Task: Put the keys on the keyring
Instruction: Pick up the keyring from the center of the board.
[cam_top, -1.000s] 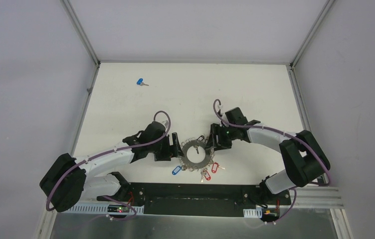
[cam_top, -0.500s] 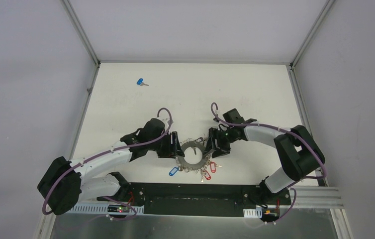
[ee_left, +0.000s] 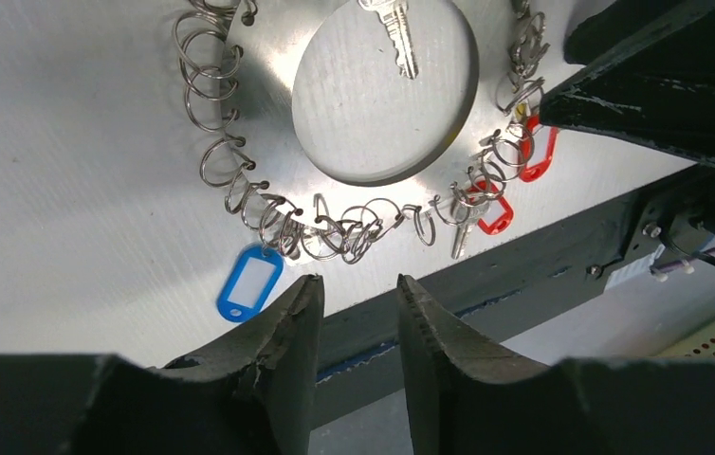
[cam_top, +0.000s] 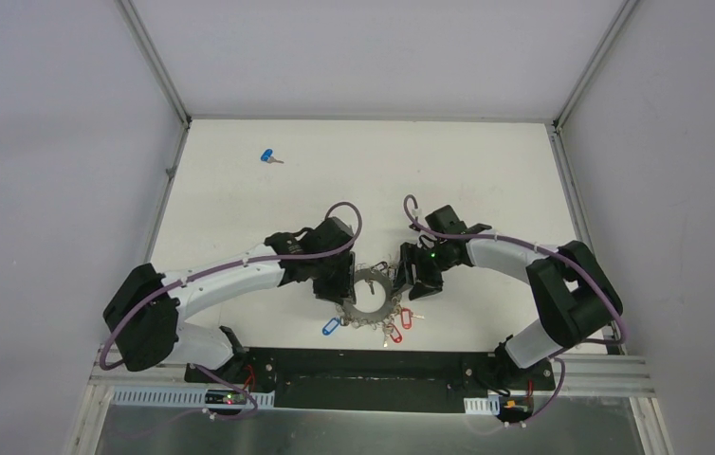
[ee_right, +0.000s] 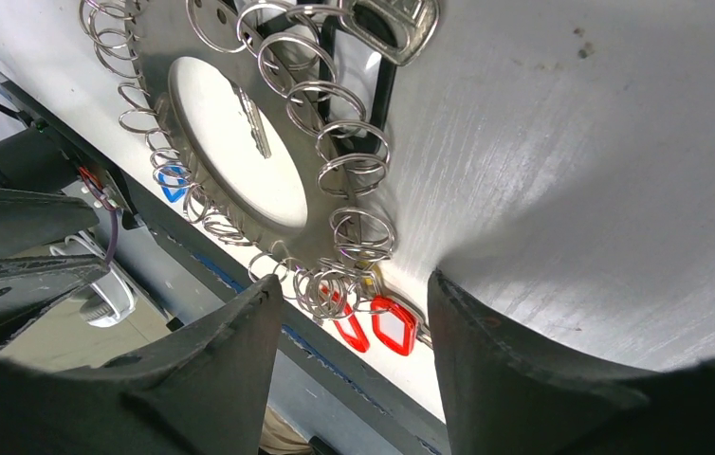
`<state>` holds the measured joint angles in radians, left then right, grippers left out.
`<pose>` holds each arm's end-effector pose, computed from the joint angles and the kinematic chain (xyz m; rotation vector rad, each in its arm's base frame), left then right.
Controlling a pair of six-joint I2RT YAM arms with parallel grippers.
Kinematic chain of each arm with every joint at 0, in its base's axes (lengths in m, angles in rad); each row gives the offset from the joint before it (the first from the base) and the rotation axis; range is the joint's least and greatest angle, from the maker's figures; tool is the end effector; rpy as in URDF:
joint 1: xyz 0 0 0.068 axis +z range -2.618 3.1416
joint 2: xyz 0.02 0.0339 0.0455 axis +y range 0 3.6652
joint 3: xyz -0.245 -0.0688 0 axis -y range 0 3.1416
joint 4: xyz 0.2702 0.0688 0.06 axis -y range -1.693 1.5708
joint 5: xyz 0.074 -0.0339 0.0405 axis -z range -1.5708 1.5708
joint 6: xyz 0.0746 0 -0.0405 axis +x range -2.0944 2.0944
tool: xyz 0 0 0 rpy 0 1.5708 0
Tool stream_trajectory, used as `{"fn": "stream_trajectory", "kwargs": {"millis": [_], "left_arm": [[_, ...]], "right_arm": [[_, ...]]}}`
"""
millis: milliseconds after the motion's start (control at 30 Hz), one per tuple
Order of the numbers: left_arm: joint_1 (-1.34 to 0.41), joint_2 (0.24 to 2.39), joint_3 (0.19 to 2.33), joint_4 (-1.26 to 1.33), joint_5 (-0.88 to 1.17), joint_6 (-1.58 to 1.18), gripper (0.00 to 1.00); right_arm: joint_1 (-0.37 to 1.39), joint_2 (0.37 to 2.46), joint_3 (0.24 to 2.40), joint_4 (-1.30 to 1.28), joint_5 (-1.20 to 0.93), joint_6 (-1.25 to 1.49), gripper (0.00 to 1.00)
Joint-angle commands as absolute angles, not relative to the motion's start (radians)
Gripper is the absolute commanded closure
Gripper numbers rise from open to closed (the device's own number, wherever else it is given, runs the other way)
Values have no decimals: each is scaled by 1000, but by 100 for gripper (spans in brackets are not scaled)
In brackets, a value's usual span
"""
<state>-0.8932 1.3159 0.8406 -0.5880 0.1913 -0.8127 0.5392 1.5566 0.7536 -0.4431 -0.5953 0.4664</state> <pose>0.1755 -0.2407 0.1516 0.1860 2.8519 -0.7384 0.2279 0.1851 0.0771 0.2560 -2.9490 -1.0280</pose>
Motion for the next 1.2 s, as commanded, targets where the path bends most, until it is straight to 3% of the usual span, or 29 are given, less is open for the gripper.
{"fn": "stream_trajectory", "kwargs": {"millis": [0,767,1167], "left_arm": [[-935,1378,938,-714,85,-861,65],[-1035,1605,1060,-754,19,-892,67],[-1042,1630,1037,-755,4,-915,77]], "right_arm": [[543,1523,777,-463,-543,457,40],[543,1558,776,-462,-559,440,39],[543,1561,770,-456,-575,436,38]]}}
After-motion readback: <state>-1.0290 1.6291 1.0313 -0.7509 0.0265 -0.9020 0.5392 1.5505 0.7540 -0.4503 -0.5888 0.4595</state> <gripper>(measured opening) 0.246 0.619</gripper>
